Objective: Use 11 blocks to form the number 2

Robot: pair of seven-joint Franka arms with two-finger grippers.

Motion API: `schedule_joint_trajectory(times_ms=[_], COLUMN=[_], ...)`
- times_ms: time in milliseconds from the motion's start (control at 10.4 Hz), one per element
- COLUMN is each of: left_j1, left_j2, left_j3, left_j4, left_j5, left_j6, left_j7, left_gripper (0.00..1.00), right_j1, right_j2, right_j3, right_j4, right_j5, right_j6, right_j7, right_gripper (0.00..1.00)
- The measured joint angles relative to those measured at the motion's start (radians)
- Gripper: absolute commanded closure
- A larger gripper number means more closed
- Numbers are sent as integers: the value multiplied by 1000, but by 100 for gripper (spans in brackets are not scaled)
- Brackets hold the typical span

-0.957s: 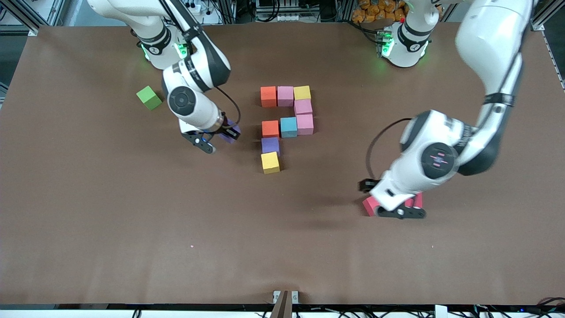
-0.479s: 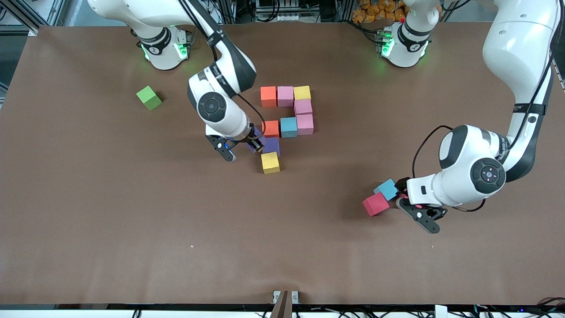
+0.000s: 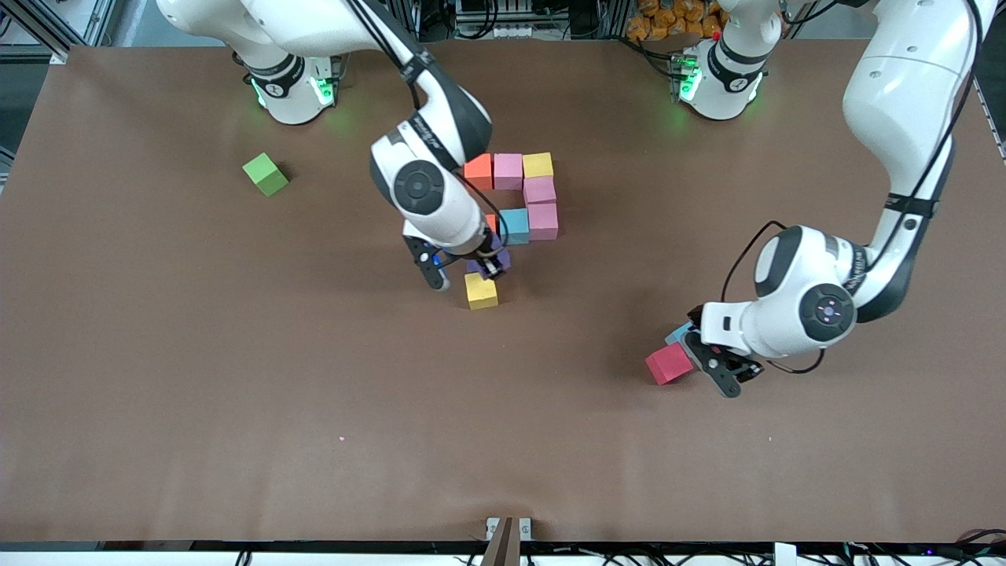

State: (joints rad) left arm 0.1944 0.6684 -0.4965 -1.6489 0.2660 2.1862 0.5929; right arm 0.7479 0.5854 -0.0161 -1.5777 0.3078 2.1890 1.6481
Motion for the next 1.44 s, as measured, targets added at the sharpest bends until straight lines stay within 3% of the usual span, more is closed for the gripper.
schedule_joint_trajectory(times_ms=[191,479,1436], left_j1=[6,17,22], left_j2=[-1,-26,-36], left_j3=[0,0,6], left_j4=[-69,-141,-206], left_j5=[0,0,72], left_j6=[77,122,250], left_j7=[0,1,1], left_gripper=[0,0,0], right_j1=[21,24,29], right_j2=[59,103,180], right_j3=[0,0,0], right_j4=[53,90,112], right_j5=[1,38,79], right_j6=[11,48,131], right_j7=[56,82,175], right_gripper=[81,55,48])
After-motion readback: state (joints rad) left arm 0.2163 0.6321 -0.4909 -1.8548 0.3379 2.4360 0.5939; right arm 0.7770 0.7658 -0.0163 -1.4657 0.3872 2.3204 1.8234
